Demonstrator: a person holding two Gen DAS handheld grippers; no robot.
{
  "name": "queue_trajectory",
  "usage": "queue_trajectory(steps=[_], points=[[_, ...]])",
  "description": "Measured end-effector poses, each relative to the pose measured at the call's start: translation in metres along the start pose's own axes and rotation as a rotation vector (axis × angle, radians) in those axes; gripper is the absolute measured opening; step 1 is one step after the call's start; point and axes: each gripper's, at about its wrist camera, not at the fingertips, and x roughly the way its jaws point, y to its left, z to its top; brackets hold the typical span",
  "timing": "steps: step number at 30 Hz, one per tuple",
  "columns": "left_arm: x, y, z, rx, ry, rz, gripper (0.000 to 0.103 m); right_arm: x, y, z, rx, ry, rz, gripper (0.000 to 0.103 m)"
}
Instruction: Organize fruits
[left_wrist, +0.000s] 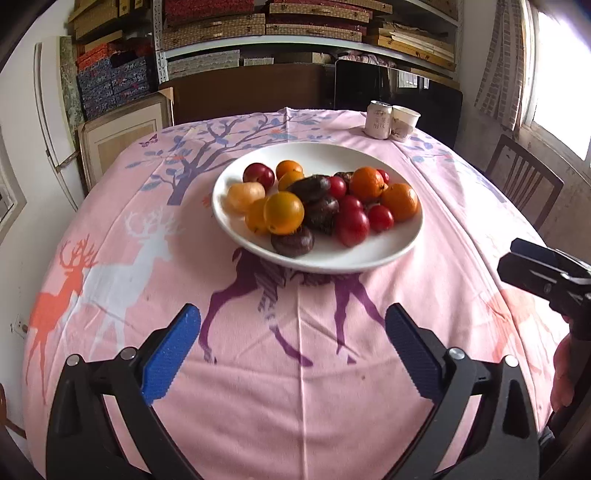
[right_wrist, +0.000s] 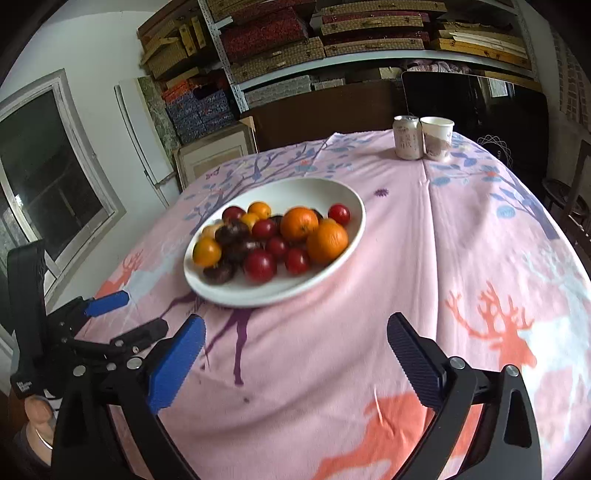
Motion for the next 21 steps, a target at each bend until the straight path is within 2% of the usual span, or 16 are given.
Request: queue_trajectory(steps=[4, 8, 14, 21], points=[[-0.029, -0.005, -0.024, -0.014, -0.041, 0.053, 0.098, -0.023, -0.009, -0.018, 0.048, -0.009, 0.016, 0.100], [-0.060, -0.008, -0.039, -0.029, -0.077, 0.046, 0.098, -0.045, -0.007, -0.028, 0.072, -0.015, 0.033, 0.099], [-0.103, -0.012, -0.054, -0.034, -0.135, 0.094, 0.098, -0.081, 0.016, -0.044, 0.009, -0.065, 0.019, 0.099], [-0.145, -0.012, -0.069, -0.043, -0.186, 0.095, 0.098, -0.114, 0.033, -0.056, -0.026, -0.105, 0.030, 0.099]])
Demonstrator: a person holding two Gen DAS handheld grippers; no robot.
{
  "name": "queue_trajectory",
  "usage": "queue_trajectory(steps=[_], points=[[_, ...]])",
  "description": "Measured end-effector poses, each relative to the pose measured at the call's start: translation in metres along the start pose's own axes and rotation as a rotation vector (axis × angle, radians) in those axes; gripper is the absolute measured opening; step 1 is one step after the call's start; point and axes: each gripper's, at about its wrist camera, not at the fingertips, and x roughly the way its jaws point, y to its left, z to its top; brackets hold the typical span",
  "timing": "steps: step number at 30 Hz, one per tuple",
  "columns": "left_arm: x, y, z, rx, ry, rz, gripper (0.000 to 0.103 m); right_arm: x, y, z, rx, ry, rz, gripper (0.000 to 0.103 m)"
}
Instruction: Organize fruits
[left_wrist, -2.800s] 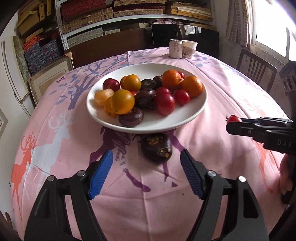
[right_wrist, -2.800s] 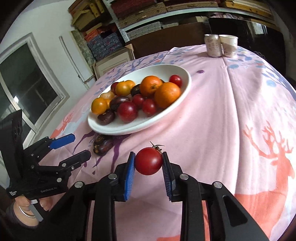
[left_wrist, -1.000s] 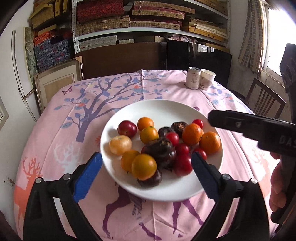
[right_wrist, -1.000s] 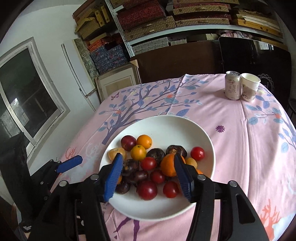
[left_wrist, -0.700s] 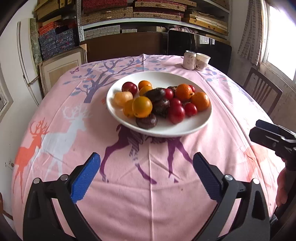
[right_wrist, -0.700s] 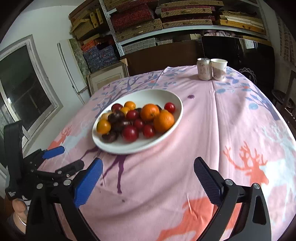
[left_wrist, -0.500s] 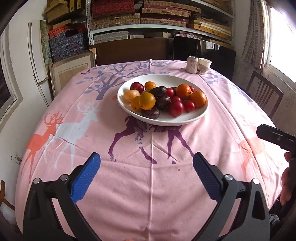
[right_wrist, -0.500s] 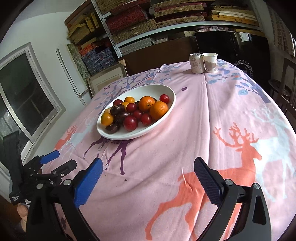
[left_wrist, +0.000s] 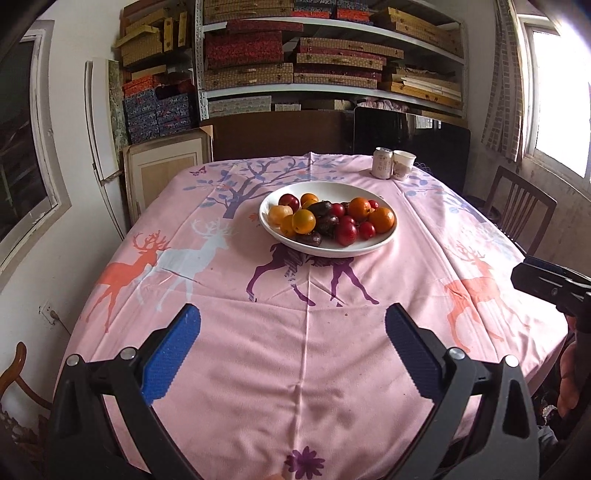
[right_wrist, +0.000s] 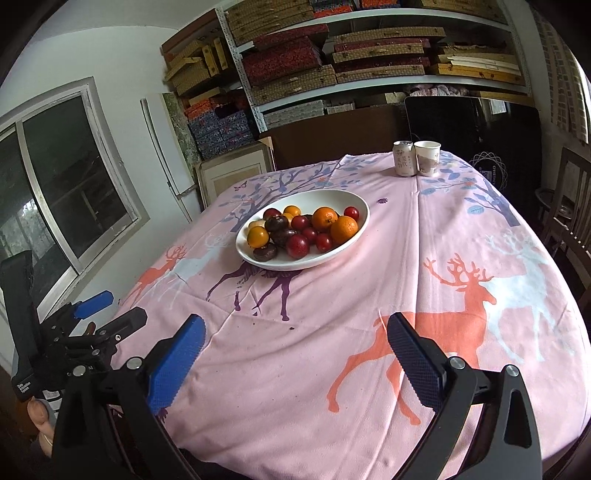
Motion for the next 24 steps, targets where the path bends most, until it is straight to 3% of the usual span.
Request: queue_trajectory(steps=[12, 24], points=[[-0.048, 0.003, -0.006, -0.009, -0.054, 0.037, 0.098, -0.036, 0.018, -0.010, -0.026, -0.045, -0.010, 0.099], [-0.065, 0.000, -0.007, -0.003, -0.086, 0.060, 0.098, -0.053, 0.021, -0.017, -0.022, -0.064, -0.003, 0.099]])
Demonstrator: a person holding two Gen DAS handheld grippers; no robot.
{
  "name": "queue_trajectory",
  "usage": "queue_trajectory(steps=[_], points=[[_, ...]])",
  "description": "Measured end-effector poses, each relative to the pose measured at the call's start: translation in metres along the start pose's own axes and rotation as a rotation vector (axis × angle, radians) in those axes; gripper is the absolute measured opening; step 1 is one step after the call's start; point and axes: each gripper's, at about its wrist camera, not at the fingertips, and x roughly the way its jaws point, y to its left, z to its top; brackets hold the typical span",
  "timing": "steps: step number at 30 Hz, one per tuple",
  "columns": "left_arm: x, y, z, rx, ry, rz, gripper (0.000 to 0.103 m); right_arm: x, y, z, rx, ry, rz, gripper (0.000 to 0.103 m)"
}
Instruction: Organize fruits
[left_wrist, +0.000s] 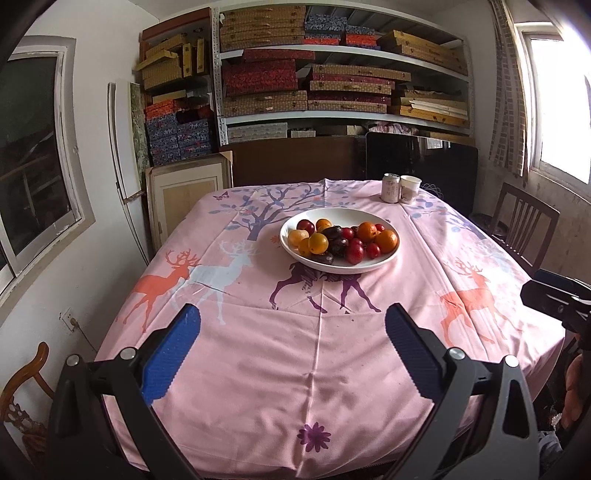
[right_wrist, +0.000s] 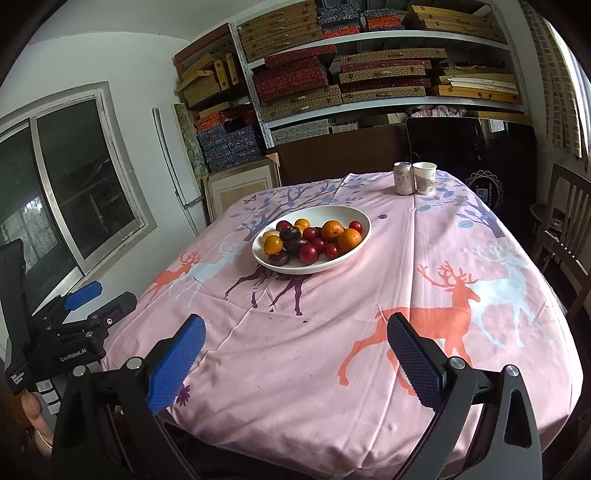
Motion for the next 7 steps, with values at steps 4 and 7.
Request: queue_trajectory(steps=[4, 7], points=[[0.0023, -0.0002, -0.0002, -0.006, 0.008, 0.009, 0.098, -0.0038, -0.0001, -0.0009, 0.002, -0.006, -0.001, 0.099], [0.0045, -0.0011, -0.0003, -0.002, 0.010, 0.018, 0.098, -0.0049, -0.0004, -0.0019, 0.003, -0.008, -0.003, 0.099]])
